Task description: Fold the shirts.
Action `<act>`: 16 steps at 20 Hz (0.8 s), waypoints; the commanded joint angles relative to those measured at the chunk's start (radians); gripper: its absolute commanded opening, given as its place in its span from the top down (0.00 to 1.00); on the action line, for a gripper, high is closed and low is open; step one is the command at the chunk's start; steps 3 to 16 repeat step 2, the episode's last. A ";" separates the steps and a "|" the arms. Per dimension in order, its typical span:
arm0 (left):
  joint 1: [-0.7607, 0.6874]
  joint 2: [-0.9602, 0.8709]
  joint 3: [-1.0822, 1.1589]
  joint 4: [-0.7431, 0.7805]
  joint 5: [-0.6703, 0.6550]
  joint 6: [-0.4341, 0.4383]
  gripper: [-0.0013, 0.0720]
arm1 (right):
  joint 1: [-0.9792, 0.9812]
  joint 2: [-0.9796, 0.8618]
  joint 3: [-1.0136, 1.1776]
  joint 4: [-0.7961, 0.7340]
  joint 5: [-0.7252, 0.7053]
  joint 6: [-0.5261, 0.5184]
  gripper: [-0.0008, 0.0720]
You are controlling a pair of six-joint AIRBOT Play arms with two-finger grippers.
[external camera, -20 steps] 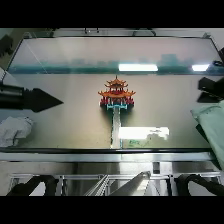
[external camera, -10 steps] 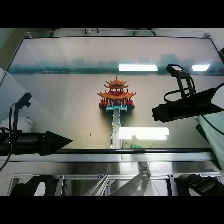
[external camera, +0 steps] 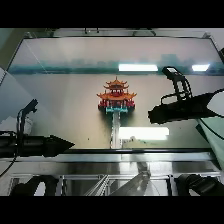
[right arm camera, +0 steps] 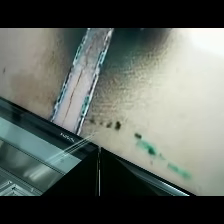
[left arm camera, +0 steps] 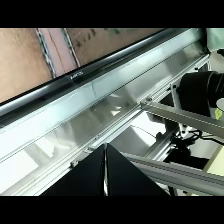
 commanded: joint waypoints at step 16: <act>0.000 -0.077 -0.001 -0.009 -0.003 0.000 0.96 | 0.001 0.001 -0.001 0.003 -0.004 -0.002 0.96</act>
